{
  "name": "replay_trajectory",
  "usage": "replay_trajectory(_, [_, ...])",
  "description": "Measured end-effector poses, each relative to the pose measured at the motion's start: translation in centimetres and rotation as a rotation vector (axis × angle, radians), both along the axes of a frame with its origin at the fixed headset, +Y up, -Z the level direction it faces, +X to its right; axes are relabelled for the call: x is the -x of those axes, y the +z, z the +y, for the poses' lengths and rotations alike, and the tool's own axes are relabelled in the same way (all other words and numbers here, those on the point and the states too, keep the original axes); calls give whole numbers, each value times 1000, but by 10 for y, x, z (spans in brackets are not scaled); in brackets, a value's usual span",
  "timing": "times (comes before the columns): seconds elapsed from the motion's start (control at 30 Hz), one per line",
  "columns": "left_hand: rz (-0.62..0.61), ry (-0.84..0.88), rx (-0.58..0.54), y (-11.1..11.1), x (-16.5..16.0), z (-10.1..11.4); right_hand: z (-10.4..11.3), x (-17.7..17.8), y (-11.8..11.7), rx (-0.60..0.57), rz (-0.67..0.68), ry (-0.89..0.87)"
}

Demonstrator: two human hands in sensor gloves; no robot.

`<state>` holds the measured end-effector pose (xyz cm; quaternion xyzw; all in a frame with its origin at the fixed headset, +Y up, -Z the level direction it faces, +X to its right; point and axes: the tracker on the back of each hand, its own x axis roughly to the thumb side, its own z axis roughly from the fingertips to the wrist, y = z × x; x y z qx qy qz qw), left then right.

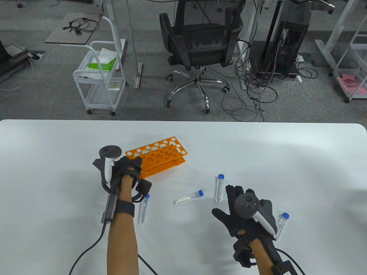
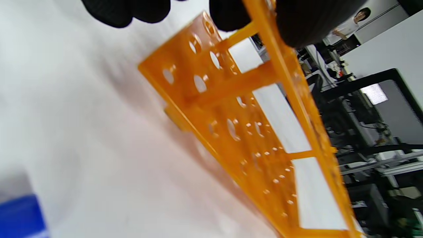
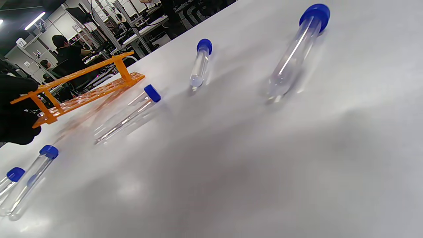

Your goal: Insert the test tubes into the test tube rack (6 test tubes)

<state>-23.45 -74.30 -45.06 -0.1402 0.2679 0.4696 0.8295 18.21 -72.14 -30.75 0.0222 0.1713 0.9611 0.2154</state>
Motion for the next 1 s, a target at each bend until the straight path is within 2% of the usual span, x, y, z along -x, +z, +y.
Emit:
replay_trajectory(0.17, [2, 149, -62, 0, -4, 0, 0, -2, 0, 5, -8, -5])
replay_trajectory(0.5, [-3, 266, -136, 14, 2, 12, 3, -8, -1, -6, -30, -26])
replay_trajectory(0.67, [-6, 333, -194, 29, 5, 25, 6, -10, 0, -16, -37, -47])
replay_trajectory(0.83, [12, 326, -240, 47, 4, 38, 10, -13, 1, -25, -44, -56])
replay_trajectory(1.0, [-34, 339, -274, 72, -3, 46, 16, -23, 0, -39, -71, -102])
